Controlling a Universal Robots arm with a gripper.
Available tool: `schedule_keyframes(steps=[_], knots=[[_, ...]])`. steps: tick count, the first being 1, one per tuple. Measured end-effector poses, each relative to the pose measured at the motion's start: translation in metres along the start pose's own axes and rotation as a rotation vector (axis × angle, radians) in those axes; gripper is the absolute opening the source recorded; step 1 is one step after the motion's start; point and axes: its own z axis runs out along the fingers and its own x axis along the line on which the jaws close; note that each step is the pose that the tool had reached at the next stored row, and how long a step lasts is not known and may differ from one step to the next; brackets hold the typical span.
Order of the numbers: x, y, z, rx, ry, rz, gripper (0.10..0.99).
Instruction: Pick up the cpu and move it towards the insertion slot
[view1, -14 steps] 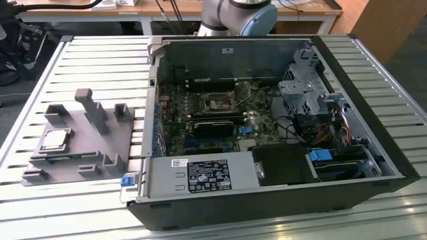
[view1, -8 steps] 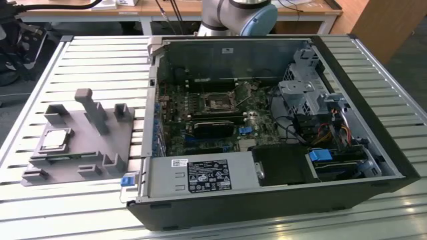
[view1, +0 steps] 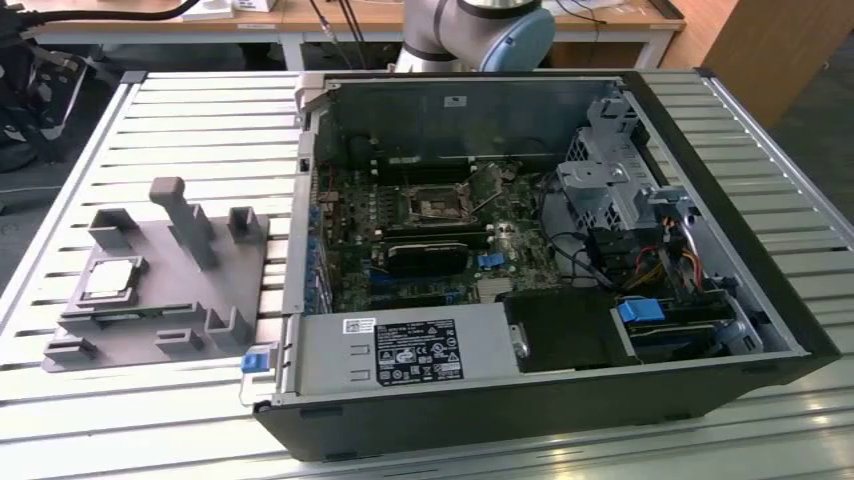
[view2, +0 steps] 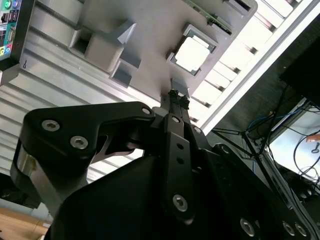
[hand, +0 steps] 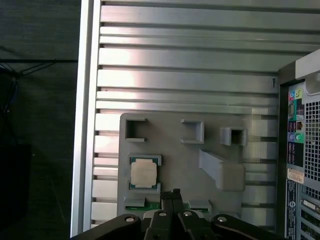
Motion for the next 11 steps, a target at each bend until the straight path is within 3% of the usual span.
schedule_keyframes(steps=[11], knots=[[0.0064, 0.0, 0.0026, 0.0, -0.0001, 0.0, 0.106]])
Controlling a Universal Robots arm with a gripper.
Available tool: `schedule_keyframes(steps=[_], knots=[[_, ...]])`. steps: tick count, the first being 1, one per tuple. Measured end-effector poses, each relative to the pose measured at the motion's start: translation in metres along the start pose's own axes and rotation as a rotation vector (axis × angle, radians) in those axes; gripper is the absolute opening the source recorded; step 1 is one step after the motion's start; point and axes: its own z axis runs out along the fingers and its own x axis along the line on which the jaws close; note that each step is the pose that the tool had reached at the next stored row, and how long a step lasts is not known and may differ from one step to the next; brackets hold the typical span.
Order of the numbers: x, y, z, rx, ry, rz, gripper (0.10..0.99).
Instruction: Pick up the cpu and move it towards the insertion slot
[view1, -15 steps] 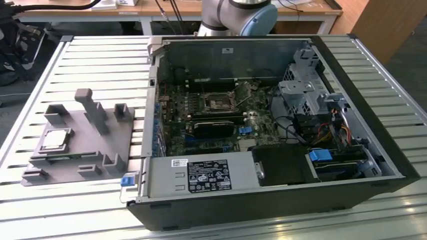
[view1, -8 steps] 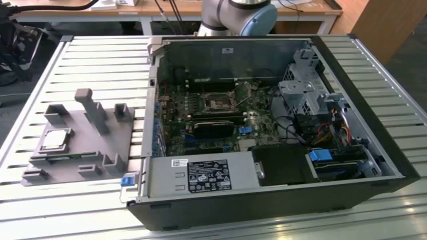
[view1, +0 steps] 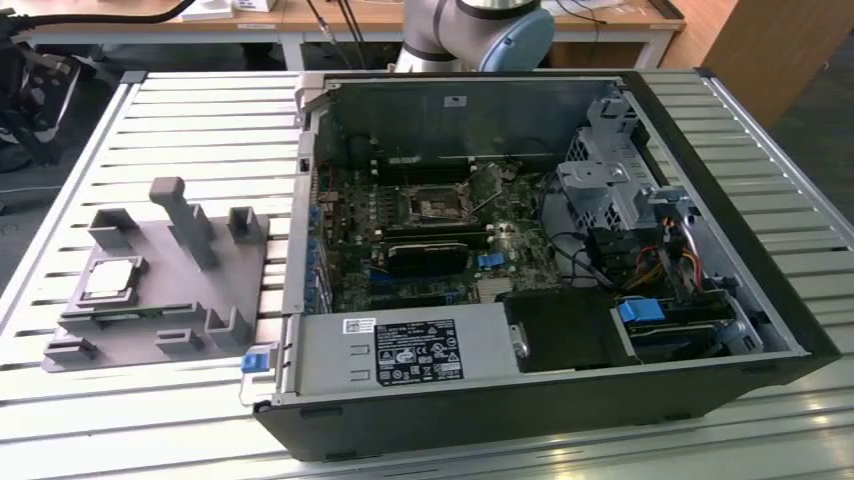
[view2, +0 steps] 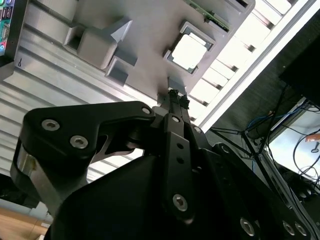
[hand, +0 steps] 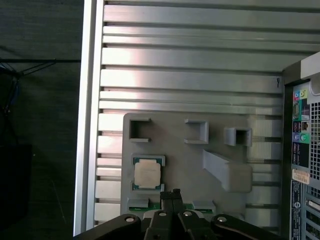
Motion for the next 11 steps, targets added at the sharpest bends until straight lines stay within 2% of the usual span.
schedule_keyframes(steps=[11], knots=[[0.0008, -0.0001, 0.0026, 0.001, 0.0001, 0.0, 0.106]])
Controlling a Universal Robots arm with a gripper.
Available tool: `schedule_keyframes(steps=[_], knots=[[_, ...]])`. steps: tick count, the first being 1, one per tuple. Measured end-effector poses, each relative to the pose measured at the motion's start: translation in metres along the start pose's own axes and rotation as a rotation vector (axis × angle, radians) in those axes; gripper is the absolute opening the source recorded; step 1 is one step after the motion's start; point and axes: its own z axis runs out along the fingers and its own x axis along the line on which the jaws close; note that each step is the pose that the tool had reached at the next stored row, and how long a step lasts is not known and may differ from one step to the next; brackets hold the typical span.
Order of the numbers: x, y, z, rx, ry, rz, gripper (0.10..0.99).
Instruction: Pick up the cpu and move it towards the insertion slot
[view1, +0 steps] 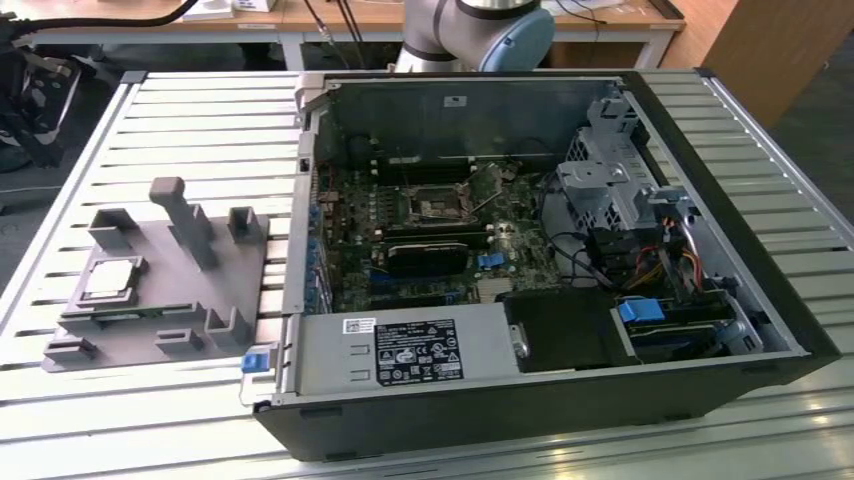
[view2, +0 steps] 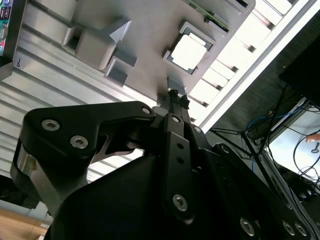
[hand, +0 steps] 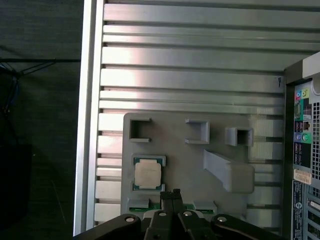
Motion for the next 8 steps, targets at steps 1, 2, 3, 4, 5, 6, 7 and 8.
schedule_keyframes(steps=[1, 2, 3, 4, 5, 6, 7, 8], knots=[[0.0001, 0.0, 0.0002, 0.0, 0.0001, 0.0, 0.106], [0.0003, 0.0, 0.0005, 0.0, 0.0001, 0.0, 0.106], [0.0007, 0.0, 0.0008, 0.0, -0.0001, 0.0, 0.106], [0.0011, 0.0, 0.001, 0.0, 0.0, 0.0, 0.106], [0.0017, 0.0, 0.0012, 0.0, 0.0, 0.0, 0.106], [0.0025, 0.0001, 0.0015, 0.0, 0.0001, 0.0, 0.106], [0.0034, 0.0, 0.0018, 0.0, 0.0001, 0.0, 0.106], [0.005, 0.0, 0.0022, 0.0, 0.0, 0.0, 0.106]])
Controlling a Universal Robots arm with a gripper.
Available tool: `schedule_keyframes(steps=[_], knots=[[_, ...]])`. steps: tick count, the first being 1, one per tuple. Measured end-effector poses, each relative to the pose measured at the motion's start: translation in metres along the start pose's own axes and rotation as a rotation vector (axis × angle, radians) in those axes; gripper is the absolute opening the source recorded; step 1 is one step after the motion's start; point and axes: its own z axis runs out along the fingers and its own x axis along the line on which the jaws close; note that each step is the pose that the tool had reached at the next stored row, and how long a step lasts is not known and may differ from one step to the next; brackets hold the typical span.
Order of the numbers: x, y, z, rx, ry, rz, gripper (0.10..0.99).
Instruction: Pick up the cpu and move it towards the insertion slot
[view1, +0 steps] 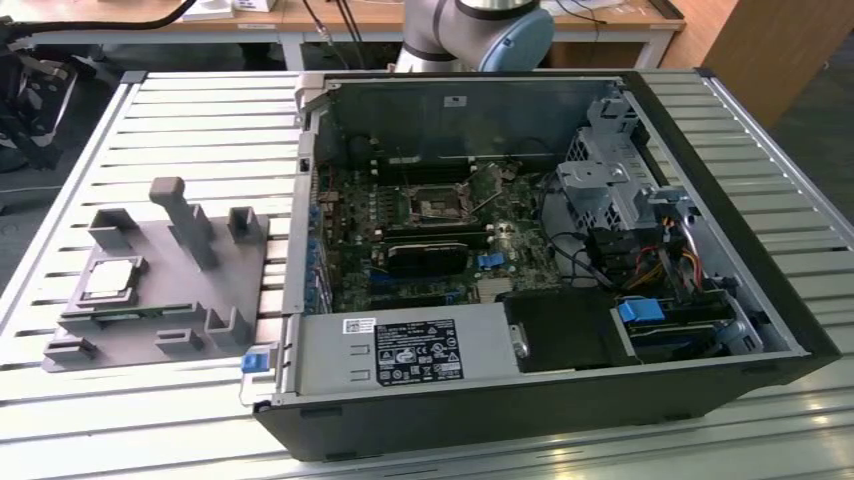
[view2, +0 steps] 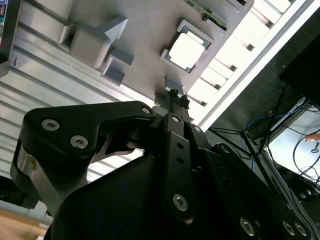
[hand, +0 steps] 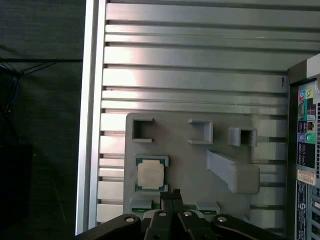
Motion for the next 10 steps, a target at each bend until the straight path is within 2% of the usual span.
schedule_keyframes(steps=[5, 10], knots=[[0.0068, 0.0001, 0.0016, 0.0, 0.0001, 0.0, 0.106], [0.0081, -0.0001, 0.0047, 0.0, 0.0, 0.0, 0.106]])
